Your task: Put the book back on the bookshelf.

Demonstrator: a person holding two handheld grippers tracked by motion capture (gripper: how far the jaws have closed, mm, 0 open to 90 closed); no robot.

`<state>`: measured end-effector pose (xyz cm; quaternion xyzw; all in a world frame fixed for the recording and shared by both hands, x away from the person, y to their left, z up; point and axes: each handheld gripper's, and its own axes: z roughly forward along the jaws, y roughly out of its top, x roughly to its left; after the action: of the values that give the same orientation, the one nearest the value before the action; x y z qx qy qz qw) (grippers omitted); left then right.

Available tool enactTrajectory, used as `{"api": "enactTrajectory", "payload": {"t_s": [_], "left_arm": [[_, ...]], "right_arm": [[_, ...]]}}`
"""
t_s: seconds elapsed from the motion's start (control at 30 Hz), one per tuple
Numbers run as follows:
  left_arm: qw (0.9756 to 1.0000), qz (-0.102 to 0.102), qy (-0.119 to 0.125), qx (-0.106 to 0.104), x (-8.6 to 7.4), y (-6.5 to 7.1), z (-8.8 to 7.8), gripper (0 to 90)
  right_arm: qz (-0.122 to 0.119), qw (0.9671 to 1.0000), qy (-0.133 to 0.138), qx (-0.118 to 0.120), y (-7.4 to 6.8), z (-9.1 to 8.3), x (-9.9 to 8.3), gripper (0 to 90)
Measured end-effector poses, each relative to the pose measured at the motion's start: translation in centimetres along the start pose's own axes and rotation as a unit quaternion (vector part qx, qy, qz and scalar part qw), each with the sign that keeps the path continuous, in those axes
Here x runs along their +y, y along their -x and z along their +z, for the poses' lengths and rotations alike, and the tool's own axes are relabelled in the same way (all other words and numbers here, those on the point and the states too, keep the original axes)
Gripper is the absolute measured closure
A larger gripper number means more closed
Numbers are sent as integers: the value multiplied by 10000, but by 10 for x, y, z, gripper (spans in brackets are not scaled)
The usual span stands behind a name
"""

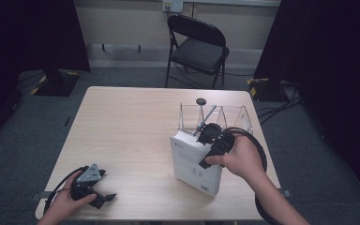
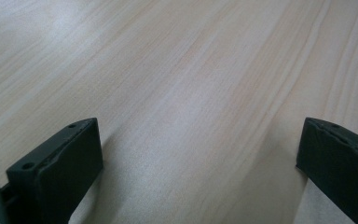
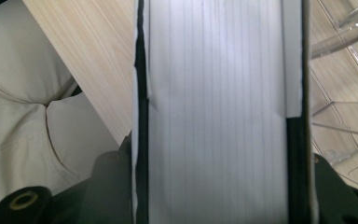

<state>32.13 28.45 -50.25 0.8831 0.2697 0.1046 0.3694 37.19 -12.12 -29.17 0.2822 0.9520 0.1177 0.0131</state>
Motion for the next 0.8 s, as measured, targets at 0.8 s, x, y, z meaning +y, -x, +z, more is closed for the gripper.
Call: {"api": "enactTrajectory", "payload": {"t_s": [0.8], "left_arm": [[10000,-4,3,1,0,0,0,0]], "right_arm": [[400,9991,100,-4,16,-15,-33,521]]}}
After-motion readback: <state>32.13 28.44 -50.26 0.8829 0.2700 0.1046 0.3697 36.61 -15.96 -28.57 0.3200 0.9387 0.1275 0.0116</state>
